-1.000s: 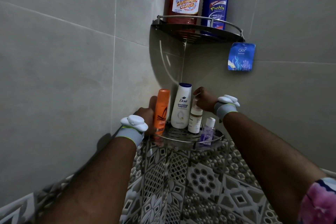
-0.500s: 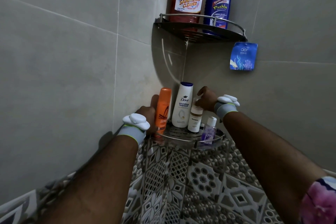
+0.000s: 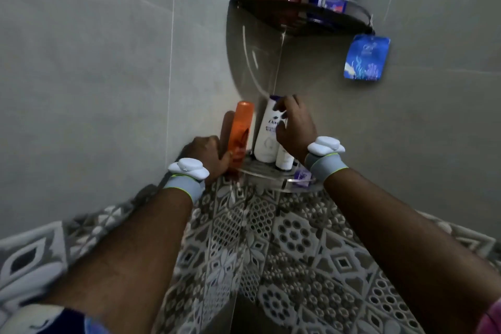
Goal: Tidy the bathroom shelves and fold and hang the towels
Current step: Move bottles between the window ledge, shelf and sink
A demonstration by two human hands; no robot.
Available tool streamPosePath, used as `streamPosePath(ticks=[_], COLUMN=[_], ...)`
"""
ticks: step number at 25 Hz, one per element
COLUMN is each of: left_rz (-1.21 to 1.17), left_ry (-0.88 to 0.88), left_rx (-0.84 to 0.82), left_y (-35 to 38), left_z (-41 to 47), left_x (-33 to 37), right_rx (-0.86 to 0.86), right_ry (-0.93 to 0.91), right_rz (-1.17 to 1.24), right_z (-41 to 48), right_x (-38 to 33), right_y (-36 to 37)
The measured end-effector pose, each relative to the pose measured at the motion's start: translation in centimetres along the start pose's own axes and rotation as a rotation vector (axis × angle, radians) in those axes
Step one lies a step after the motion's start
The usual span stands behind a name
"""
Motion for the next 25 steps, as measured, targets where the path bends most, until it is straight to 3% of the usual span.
streamPosePath(ticks=[3,7,10,14,16,20,25], left_rz=[-0.072,-0.066,-0.075,-0.106,-0.115,-0.142,-0.156], left_ry=[0.076,0.025,-0.166,-0.496,-0.647,-0.694,-0.684], left_rx=[0.209,0.062,-0.142,-0.437,-0.534,-0.710,-0.810], left_y=[-1.5,1.3,5.2,10.4,13.1,17.6,20.5], left_z=[-5.4,-13.7,-22.1,-32.6,-36.8,-42.5,-45.2], left_x=[-0.9,-4.6,-11.4,-18.7,-21.3,-24.7,-28.9], right_rx=[-0.090,-0.245,-0.464,-1.115,-1.348,-1.593,-1.580], right_ry=[-0.236,-0.337,-0.121,0.227,0.310,0.422,0.527], right_rz=[0.204,0.315,0.367,0.253,0.217,0.133,-0.019], right_z=[-5.1,-14.9,-23.5,-38.0,-45.1,-53.8,-57.6], right_x=[-5.8,-10.0,-8.5,-5.9,-6.1,-6.5,-5.8], right_y=[0.9,5.5,12.3,21.7,24.3,28.2,32.1])
Point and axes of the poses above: each hand's wrist, its own z-axis towards the middle knuckle, its own y-axis out of the palm, x = y × z, the point moved 7 cm from there along z, towards the middle knuckle, and after that the axes turned 2 degrees about -z, right-handed, at the moved point
